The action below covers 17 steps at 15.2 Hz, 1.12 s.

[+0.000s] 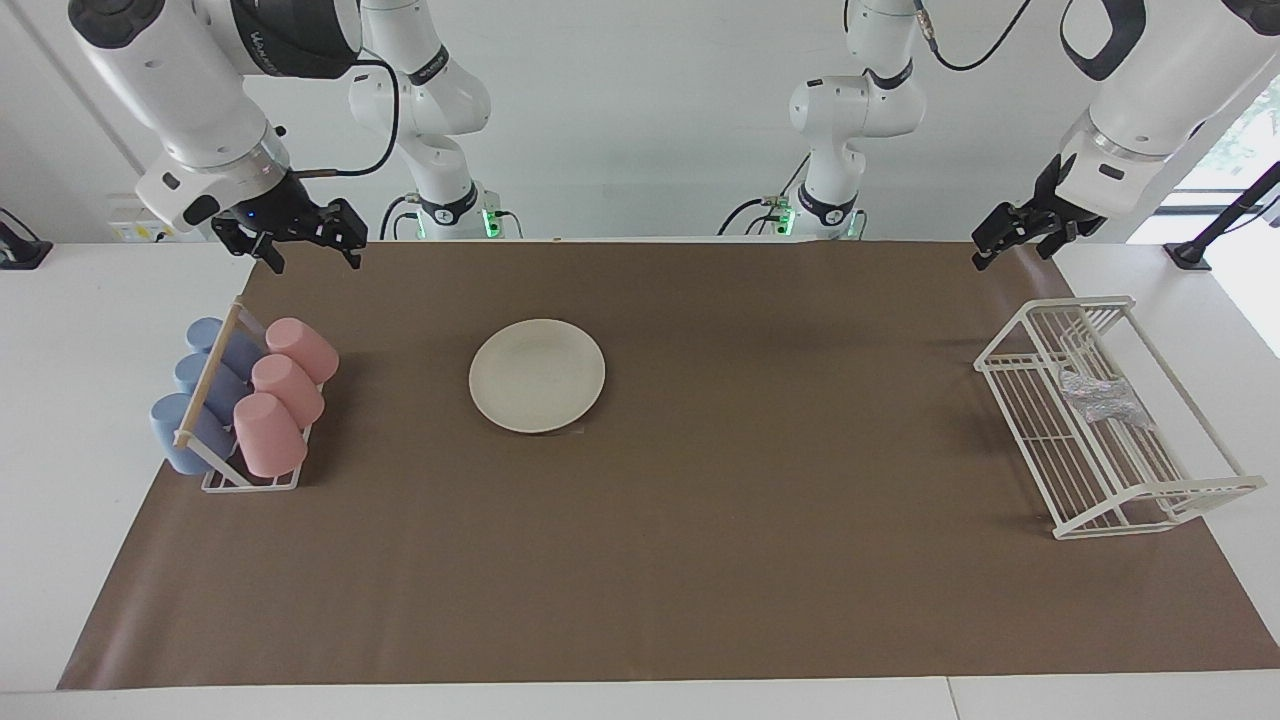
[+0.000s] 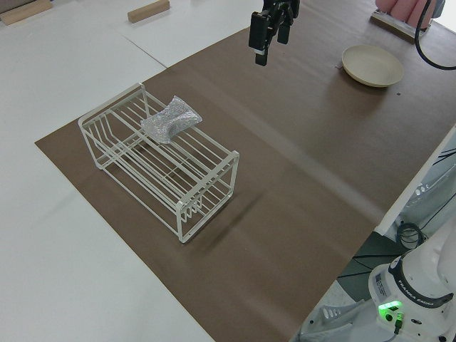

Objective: Wipe plate with sponge

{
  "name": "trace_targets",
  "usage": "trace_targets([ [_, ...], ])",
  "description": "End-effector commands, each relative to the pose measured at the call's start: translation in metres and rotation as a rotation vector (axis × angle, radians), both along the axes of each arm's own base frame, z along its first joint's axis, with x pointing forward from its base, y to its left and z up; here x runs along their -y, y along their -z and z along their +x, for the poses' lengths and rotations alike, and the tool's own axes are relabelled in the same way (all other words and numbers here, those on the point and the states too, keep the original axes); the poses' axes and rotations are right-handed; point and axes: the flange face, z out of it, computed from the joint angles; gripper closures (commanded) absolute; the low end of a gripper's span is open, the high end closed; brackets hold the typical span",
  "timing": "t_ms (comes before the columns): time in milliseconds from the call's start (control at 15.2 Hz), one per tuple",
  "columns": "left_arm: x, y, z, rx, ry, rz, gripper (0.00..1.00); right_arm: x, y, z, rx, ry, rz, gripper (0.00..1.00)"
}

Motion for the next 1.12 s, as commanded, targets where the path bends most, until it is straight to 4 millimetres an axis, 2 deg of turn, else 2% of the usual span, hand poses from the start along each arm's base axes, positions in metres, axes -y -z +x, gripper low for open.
trace_targets([
  [0, 0.000, -0.002, -0.006, 0.020, -0.008, -0.015, 0.00, -0.001, -0.003, -0.003, 0.030, 0.052, 0.010, 0.00],
  [396, -0.001, -0.002, -0.004, 0.029, -0.013, -0.015, 0.00, -0.002, -0.004, 0.003, 0.075, 0.114, 0.003, 0.00],
  [660, 0.011, -0.002, 0.001, 0.075, -0.138, 0.087, 0.00, -0.003, -0.005, 0.008, 0.112, 0.221, -0.007, 0.00],
  [726, 0.020, 0.001, 0.001, 0.085, -0.118, 0.129, 0.00, -0.003, -0.006, 0.009, 0.121, 0.261, -0.010, 0.00],
  [858, 0.020, 0.015, 0.009, 0.083, -0.085, 0.255, 0.00, -0.007, -0.004, 0.009, 0.125, 0.344, -0.018, 0.00],
  [924, 0.034, 0.034, 0.017, 0.069, -0.041, 0.326, 0.00, -0.007, -0.002, 0.008, 0.118, 0.364, -0.021, 0.00],
  [990, 0.036, 0.045, 0.023, 0.065, -0.014, 0.393, 0.00, -0.008, -0.001, 0.006, 0.106, 0.363, -0.023, 0.00],
  [1056, 0.032, 0.066, 0.032, 0.051, 0.009, 0.468, 0.00, -0.011, 0.001, 0.004, 0.087, 0.361, -0.026, 0.00],
])
